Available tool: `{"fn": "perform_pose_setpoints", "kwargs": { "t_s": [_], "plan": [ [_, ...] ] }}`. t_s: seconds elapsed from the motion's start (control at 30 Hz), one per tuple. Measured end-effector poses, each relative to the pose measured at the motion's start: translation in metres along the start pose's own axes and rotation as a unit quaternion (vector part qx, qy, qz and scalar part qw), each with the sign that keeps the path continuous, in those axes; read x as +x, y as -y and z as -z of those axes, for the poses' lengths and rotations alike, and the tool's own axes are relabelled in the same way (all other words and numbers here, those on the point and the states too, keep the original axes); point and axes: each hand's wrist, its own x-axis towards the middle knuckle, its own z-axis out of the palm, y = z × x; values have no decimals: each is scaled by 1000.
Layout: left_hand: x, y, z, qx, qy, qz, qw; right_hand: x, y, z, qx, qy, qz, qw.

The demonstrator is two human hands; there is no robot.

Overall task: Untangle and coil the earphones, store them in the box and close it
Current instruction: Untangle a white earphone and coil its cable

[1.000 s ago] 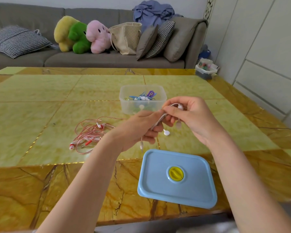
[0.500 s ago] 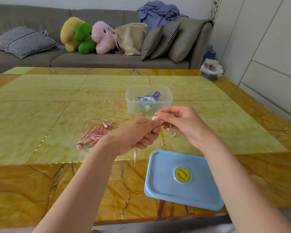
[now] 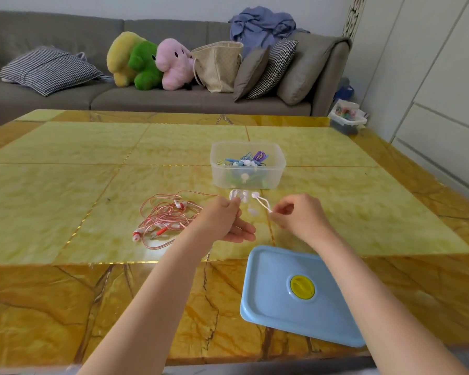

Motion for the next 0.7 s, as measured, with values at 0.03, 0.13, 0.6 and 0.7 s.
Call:
{"fn": "perform_pose_setpoints", "kwargs": {
  "t_s": [0.03,0.13,0.6,0.7],
  "plan": [
    [4,2,-3,-12,-20,3,1000,-4,8,2,71,18,-6,997],
    [17,6,-10,-24,-84,-7,996,-16,27,-1,244,82,-24,966],
    [33,8,-30,420,-203,-85,880,-25,32,-2,134,96,31,986],
    [29,6,-32,430,-236,-91,867,-30,30,-2,274,115,-41,954]
  ]
}}
